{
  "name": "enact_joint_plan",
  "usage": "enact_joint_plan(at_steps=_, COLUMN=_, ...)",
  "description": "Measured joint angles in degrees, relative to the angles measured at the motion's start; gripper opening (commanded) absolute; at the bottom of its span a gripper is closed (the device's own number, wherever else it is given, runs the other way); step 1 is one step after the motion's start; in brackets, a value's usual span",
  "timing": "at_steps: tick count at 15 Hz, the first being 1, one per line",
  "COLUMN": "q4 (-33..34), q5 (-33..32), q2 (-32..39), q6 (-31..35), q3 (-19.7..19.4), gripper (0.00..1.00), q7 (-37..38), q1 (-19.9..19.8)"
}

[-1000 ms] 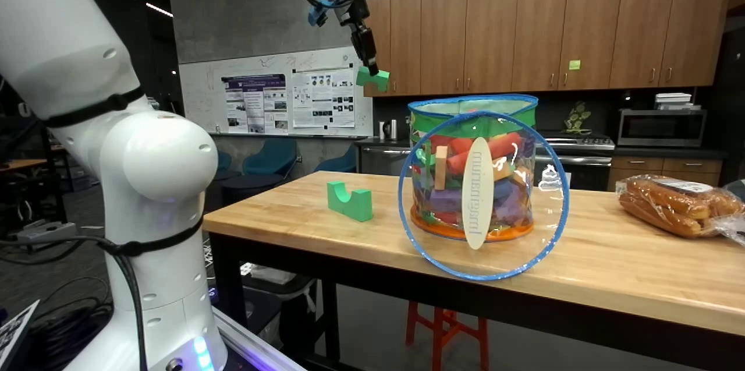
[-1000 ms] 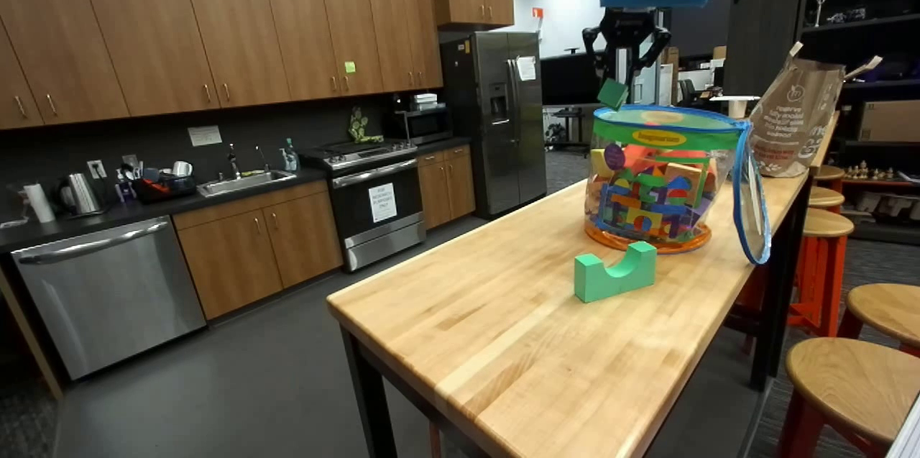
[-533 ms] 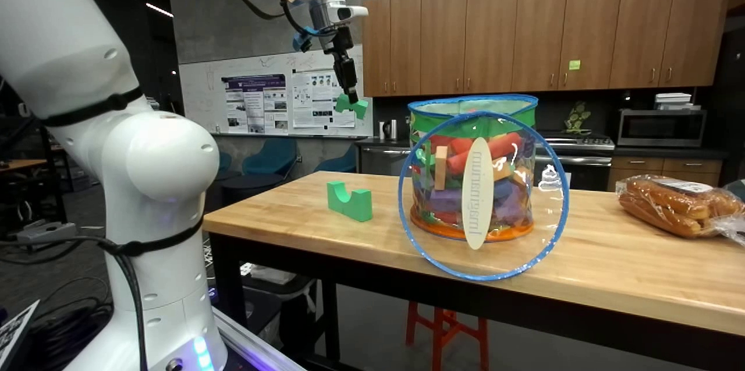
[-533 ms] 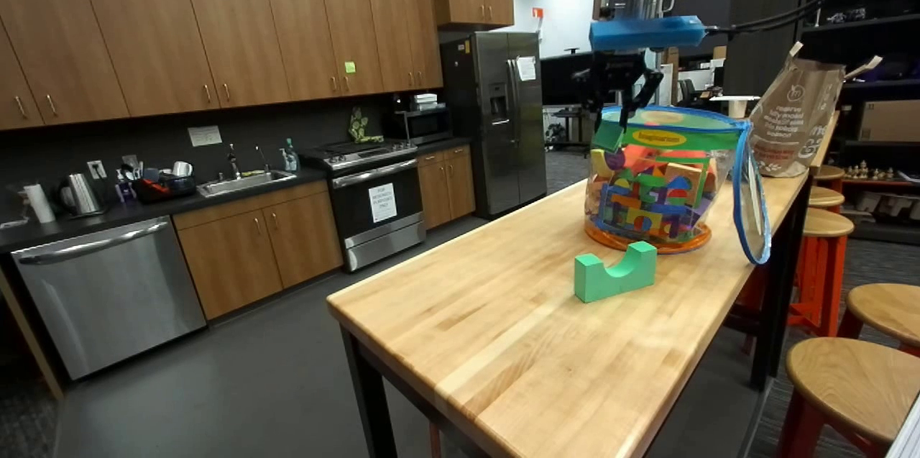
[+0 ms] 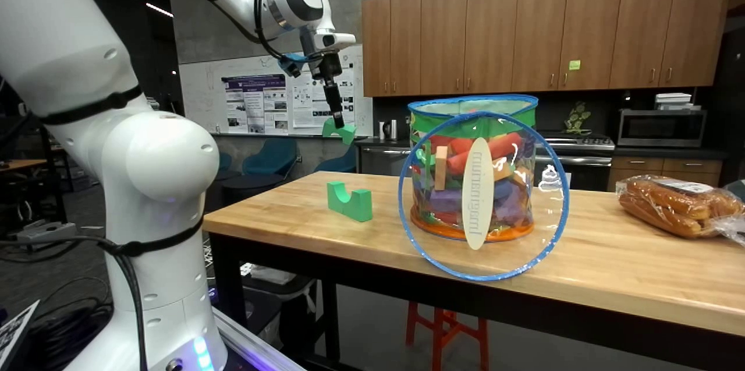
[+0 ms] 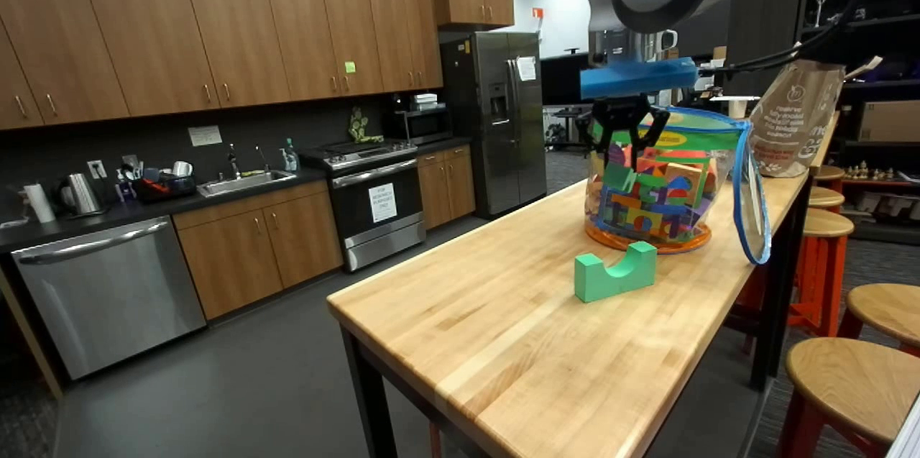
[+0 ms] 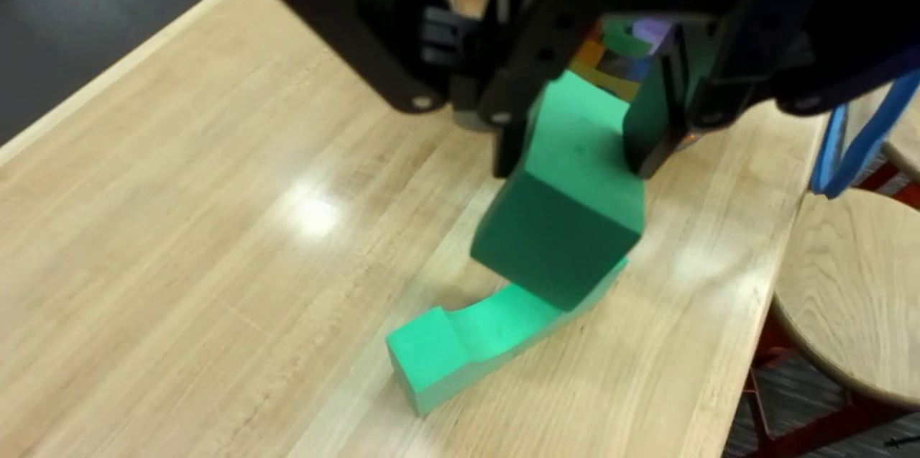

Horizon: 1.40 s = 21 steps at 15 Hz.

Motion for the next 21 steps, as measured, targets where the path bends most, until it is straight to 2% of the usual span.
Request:
enact_joint_plan(at_steps=11, q4=-3.84, q5=-5.6, q2=2.62, q6=0.0, q3=6.06, gripper=0.15, q7=27.51, q1=-0.06)
enact_joint_plan(at_steps=16, q4=-3.54, q5=-9.85, q2=6.3, q6=-0.24, q3=6.06, gripper=0.15, q7=36.52, q1=-0.08)
enact_joint_plan(at_steps=21, q4=-1.31, q5=-13.08, q2=10.94, q6=-1.15, q3=5.89, gripper=0.15, q7=41.96, q1=0.12)
